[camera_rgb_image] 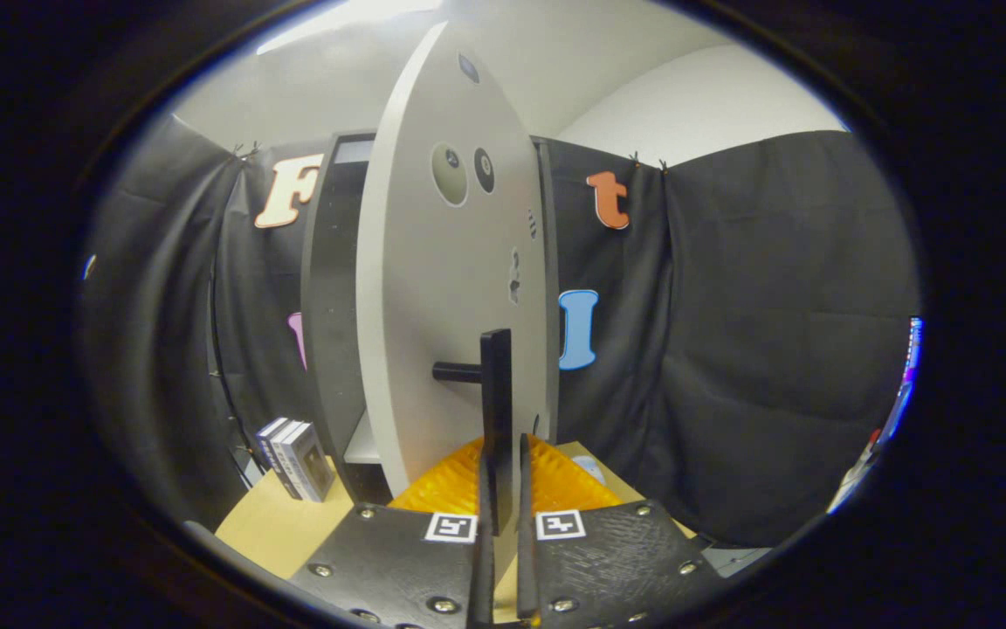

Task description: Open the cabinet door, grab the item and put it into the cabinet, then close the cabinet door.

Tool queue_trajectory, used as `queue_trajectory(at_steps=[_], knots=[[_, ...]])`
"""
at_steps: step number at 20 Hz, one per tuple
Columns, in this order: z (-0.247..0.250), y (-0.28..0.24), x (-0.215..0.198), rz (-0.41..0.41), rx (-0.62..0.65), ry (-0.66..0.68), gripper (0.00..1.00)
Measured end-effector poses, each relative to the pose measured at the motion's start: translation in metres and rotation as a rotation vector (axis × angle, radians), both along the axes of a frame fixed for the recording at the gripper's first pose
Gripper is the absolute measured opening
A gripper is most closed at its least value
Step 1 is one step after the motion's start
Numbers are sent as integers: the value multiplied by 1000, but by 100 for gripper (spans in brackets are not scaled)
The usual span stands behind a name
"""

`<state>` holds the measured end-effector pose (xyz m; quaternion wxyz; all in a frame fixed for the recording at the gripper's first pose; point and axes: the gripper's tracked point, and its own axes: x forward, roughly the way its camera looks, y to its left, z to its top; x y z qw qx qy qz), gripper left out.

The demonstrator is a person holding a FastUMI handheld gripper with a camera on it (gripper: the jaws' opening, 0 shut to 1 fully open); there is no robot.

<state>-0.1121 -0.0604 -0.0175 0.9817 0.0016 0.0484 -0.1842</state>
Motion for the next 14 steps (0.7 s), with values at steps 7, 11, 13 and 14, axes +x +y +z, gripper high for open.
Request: queue_trajectory(at_steps=[7, 11, 13, 14], knots=[[1, -35, -14, -24, 52, -7, 10], [-1, -50, -18, -26, 20, -4, 10], [2, -61, -22, -29, 7, 2, 10], [3, -68, -23, -31, 9, 4, 10]])
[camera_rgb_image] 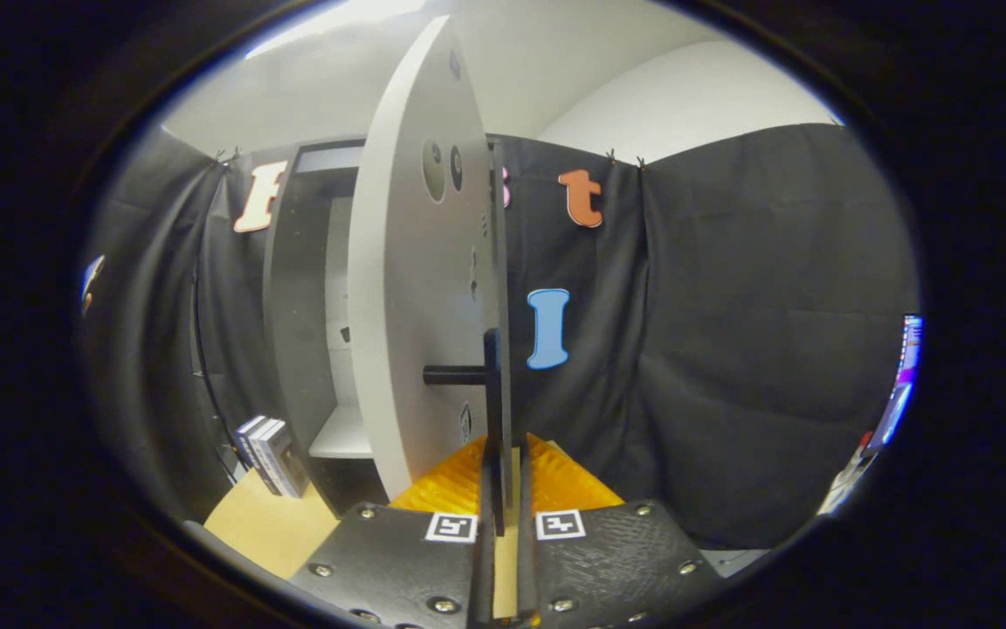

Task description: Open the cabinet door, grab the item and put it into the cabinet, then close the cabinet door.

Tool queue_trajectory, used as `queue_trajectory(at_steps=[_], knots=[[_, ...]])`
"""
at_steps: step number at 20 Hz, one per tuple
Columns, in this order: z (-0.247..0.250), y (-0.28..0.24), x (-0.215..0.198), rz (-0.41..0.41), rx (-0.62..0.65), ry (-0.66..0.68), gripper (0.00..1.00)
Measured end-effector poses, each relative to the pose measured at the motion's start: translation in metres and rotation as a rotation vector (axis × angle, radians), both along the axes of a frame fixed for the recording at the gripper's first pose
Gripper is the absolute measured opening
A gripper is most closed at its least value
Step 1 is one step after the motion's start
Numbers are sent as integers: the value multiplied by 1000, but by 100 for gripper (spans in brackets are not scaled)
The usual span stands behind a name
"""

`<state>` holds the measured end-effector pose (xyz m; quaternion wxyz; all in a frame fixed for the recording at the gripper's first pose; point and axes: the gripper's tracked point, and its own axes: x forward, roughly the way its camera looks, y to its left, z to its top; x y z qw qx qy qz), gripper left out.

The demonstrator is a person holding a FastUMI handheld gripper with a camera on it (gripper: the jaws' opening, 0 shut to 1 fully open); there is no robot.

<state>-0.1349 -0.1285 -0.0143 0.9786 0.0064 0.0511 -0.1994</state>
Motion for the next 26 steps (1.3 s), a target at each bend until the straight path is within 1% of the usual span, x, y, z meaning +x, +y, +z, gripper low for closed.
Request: queue_trajectory(at_steps=[2, 6, 10, 13, 18, 20, 23, 26], knots=[[-2, -14, -5, -5, 3, 0, 10], [0, -33, -21, 48, -6, 4, 10], [-1, -53, -23, 83, 5, -10, 10], [-1, -64, -22, 114, -21, -12, 10], [-2, -84, -32, 126, -9, -12, 10], [-6, -87, -33, 95, -22, 3, 10], [-8, -124, -57, 12, -32, 14, 10], [-4, -133, -75, -49, -12, -13, 10]])
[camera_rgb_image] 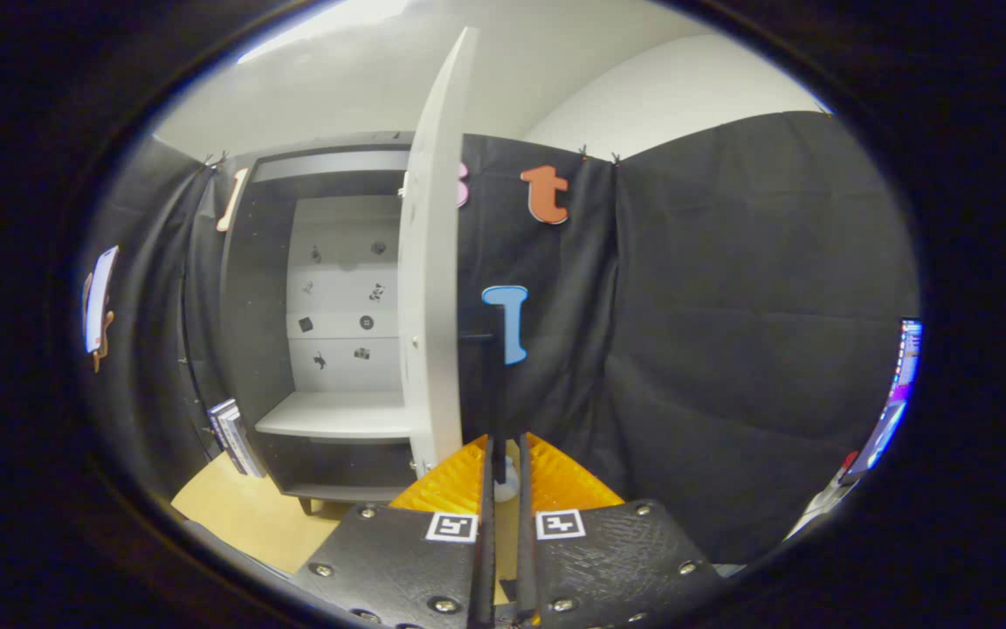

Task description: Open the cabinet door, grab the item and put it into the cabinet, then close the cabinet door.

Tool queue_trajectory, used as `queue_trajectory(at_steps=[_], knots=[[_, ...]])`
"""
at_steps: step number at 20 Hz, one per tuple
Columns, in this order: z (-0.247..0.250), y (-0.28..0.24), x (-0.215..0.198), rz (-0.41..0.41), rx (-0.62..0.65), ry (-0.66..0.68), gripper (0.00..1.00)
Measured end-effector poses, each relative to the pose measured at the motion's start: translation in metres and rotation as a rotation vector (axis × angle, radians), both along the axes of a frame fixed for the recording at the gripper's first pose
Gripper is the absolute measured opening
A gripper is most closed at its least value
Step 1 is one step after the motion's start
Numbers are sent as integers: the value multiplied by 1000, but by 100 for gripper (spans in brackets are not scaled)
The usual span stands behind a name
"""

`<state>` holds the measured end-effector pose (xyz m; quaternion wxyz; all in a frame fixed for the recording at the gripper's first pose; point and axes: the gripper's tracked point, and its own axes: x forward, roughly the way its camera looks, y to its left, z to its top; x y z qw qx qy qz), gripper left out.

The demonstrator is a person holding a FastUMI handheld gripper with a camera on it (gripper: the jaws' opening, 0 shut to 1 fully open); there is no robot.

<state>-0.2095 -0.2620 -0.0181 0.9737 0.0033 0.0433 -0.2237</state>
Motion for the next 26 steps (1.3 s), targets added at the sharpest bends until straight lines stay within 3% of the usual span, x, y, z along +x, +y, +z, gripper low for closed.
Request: queue_trajectory(at_steps=[3, 9, 14, 19, 22, 23, 26], knots=[[11, 10, -11, -12, 8, -44, 10], [3, 84, 5, 132, 44, -34, 10], [-33, 153, 38, 273, 88, 30, 10], [-108, 197, 68, 373, 154, 191, 10], [-156, 211, 76, 409, 168, 293, 24], [-168, 213, 79, 413, 174, 323, 38], [-210, 224, 86, 442, 203, 405, 59]])
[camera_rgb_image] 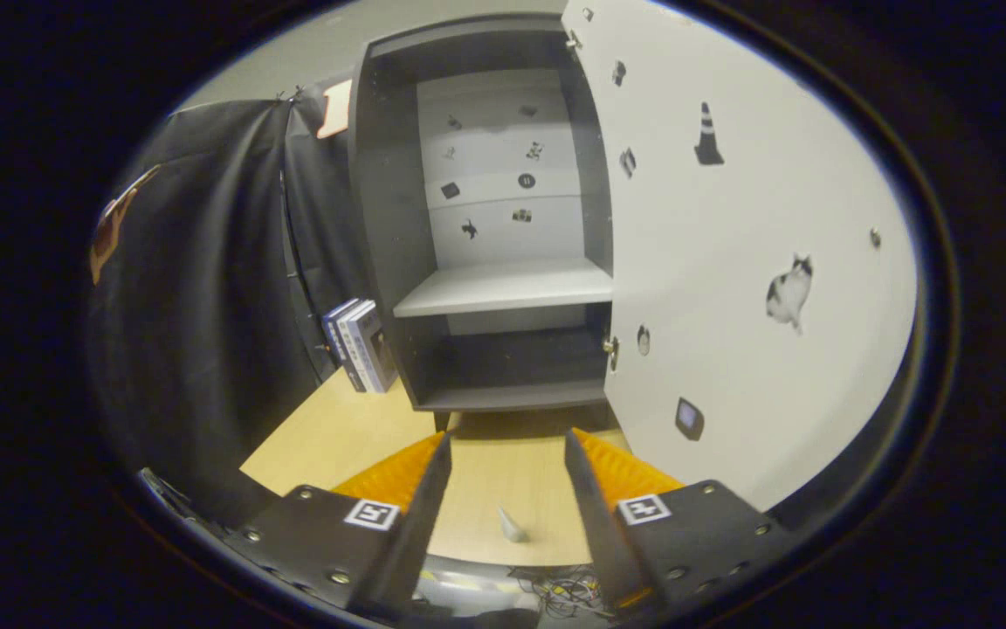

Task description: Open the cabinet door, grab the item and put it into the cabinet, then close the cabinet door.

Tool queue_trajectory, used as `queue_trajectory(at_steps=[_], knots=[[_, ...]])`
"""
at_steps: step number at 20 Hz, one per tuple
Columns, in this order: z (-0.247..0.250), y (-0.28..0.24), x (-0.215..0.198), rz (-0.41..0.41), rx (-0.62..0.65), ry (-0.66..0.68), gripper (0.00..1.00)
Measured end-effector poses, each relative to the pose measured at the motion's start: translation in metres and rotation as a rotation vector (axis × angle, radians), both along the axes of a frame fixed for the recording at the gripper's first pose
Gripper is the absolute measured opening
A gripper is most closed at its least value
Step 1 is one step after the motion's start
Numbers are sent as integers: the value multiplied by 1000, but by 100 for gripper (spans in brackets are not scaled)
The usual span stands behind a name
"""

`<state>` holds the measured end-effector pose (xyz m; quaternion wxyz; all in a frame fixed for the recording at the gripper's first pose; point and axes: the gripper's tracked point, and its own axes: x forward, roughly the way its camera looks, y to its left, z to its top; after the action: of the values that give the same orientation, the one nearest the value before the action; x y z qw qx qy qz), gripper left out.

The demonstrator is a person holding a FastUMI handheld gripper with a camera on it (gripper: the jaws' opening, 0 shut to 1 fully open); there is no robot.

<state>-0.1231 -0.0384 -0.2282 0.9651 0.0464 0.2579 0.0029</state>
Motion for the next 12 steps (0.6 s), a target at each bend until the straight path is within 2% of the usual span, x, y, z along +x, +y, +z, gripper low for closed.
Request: queue_trajectory(at_steps=[6, 12], knots=[[-75, -2, 5, 9, -39, 156, 100], [-126, -4, 8, 36, -65, 252, 100]])
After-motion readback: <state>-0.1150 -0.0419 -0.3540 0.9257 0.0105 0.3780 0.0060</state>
